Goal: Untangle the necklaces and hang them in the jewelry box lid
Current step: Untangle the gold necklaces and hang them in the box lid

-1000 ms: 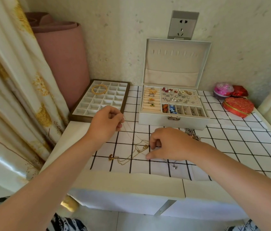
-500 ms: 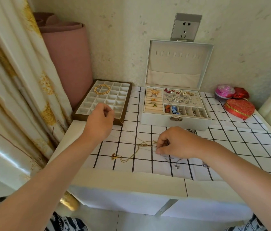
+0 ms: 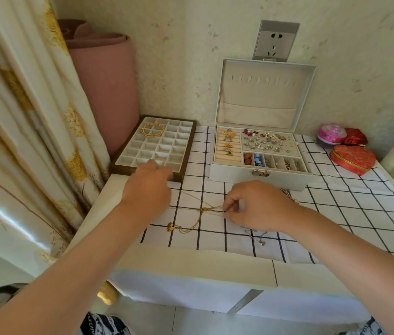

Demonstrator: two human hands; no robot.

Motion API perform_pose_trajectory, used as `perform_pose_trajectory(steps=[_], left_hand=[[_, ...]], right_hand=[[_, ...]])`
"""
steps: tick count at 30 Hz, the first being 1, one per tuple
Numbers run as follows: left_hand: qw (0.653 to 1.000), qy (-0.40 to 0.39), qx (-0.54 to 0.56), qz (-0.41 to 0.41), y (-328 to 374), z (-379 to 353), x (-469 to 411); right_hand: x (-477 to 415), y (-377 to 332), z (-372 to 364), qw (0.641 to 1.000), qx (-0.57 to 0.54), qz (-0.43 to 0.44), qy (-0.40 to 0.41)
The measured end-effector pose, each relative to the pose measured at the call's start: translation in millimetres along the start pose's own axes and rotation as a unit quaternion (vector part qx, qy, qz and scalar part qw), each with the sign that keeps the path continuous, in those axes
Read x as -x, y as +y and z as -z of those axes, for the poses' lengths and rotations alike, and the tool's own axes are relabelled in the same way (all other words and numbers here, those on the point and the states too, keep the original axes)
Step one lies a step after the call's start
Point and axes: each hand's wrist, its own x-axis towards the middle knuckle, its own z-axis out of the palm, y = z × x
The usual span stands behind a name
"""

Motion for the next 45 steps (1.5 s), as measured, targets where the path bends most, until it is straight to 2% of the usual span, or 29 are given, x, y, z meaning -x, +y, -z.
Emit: perform_pose_trajectory(steps=[2, 4, 6, 12, 15, 19, 21, 26, 31, 34, 37, 40, 45], left_hand=[[0.996, -0.010, 0.046, -0.080, 8.8, 4.3, 2.7], [0.983, -0.083, 0.087, -0.136, 15.8, 5.5, 4.3], [0.973, -0.136, 0.109, -0.151, 20.2, 2.5, 5.4], [0.970, -0.153, 0.066, -0.175, 17.5, -10.8, 4.2], [0.970, -0.156, 0.094, -0.158, 17.5, -9.7, 3.8], [0.947, -0.174, 0.263, -0.061, 15.3, -1.1, 3.7], [0.942, -0.159, 0.290, -0.048, 11.5, -1.3, 2.6], [0.978, -0.071, 0.186, -0.063, 5.2, -7.7, -0.5], [0.991, -0.017, 0.121, -0.050, 4.4, -9.8, -2.0], [0.991, -0.030, 0.089, -0.099, 1.8, -8.7, 1.0], [0.981, -0.062, 0.097, -0.158, 9.1, -3.0, 6.9], [0.967, -0.136, 0.144, -0.161, 27.4, -0.1, 15.3], [0.964, -0.172, 0.109, -0.173, 38.6, -0.6, 19.7]], right_hand=[[-2.3, -6.4, -6.6, 0.999, 0.008, 0.041, 0.018], [-4.3, -9.4, -12.1, 0.997, 0.030, 0.067, 0.027], [-5.4, -9.1, -14.0, 0.994, 0.058, 0.079, 0.040], [-3.0, -4.9, -13.7, 0.989, 0.115, 0.086, 0.028], [-0.9, -2.6, -10.9, 0.992, 0.102, 0.073, -0.005], [3.6, 0.0, -4.3, 0.994, 0.082, 0.050, -0.048], [6.2, 1.0, -0.3, 0.993, 0.081, 0.036, -0.074], [10.0, -0.7, 5.4, 0.988, 0.093, 0.006, -0.119], [11.4, 0.7, 11.0, 0.983, 0.098, -0.028, -0.153], [11.2, 2.0, 13.2, 0.982, 0.117, -0.031, -0.146], [9.2, 0.5, 10.0, 0.993, 0.092, -0.010, -0.077], [5.8, -5.5, 2.7, 0.998, 0.057, 0.014, -0.029], [6.0, -7.6, -2.1, 0.997, 0.066, 0.038, -0.005]])
